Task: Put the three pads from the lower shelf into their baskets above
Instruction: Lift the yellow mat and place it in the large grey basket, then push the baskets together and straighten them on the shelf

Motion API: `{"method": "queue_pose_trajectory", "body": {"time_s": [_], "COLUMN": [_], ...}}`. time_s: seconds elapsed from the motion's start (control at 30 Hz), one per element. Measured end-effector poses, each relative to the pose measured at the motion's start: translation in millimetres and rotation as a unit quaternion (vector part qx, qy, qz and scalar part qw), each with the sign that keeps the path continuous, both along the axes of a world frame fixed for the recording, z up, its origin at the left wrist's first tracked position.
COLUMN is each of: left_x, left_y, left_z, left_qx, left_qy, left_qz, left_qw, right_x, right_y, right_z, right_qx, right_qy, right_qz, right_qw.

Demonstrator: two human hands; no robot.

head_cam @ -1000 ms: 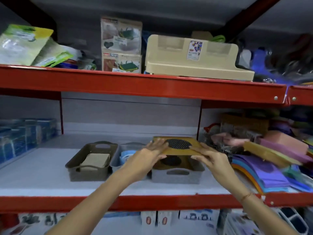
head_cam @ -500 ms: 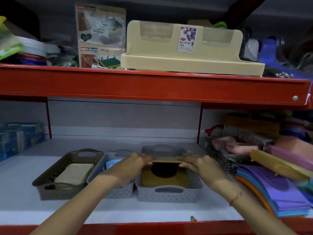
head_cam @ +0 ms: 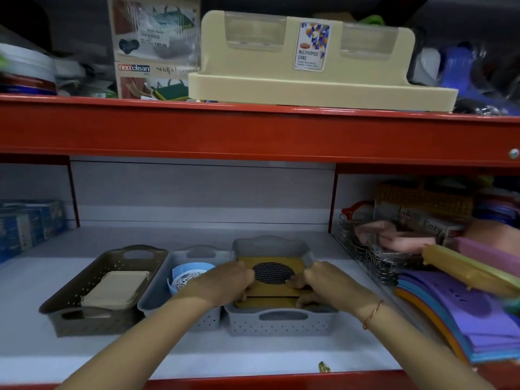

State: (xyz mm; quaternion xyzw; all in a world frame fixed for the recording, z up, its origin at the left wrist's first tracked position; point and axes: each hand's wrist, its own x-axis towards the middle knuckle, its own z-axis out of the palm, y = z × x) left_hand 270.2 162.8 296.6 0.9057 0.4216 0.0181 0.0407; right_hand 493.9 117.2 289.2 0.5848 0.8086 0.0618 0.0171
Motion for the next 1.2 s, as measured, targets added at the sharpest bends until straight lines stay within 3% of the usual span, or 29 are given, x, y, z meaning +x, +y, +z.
{"method": "queue_pose_trajectory", "body": {"time_s": [0.4,0.53,0.6,0.67,0.7,0.73,0.8,0.83,0.87,0.9,1.07,1.2], "left_x": [8,-7,-24,-43,-53,-62,-79,-85,-89,-92,-90,-85], "left_y": [-4,0,1,6,12,19,31,34,33,32,30,28], "left_z": [5,8,11,20,25,32,44,46,47,46,39,42], "left_qx": [-0.012,-0.114,-0.135,-0.132,-0.131,-0.145,-0.254,-0.316,-0.356,-0.368,-0.368,-0.355], "left_qy": [0.063,-0.039,-0.160,-0.277,-0.315,-0.346,-0.410,-0.441,-0.459,-0.461,-0.447,-0.394], "left_qz": [-0.037,-0.071,-0.043,0.019,0.065,0.117,0.195,0.202,0.198,0.196,0.220,0.240], "left_qw": [0.997,0.990,0.977,0.952,0.938,0.919,0.854,0.816,0.790,0.783,0.785,0.813], "right_x": [-15,-20,-32,-51,-62,-76,-105,-121,-136,-151,-193,-201], "right_y": [-4,-4,-2,1,2,5,9,10,11,11,20,24], "right_z": [1,11,16,21,25,30,43,49,53,56,54,51], "right_qx": [-0.054,-0.115,-0.059,0.005,-0.006,-0.047,-0.138,-0.167,-0.190,-0.211,-0.233,-0.231], "right_qy": [-0.038,0.047,0.150,0.312,0.424,0.541,0.718,0.763,0.784,0.786,0.749,0.724], "right_qz": [-0.045,-0.075,-0.086,-0.097,-0.099,-0.094,-0.084,-0.091,-0.107,-0.123,-0.164,-0.209], "right_qw": [0.997,0.989,0.983,0.945,0.900,0.834,0.677,0.618,0.581,0.568,0.598,0.615]}}
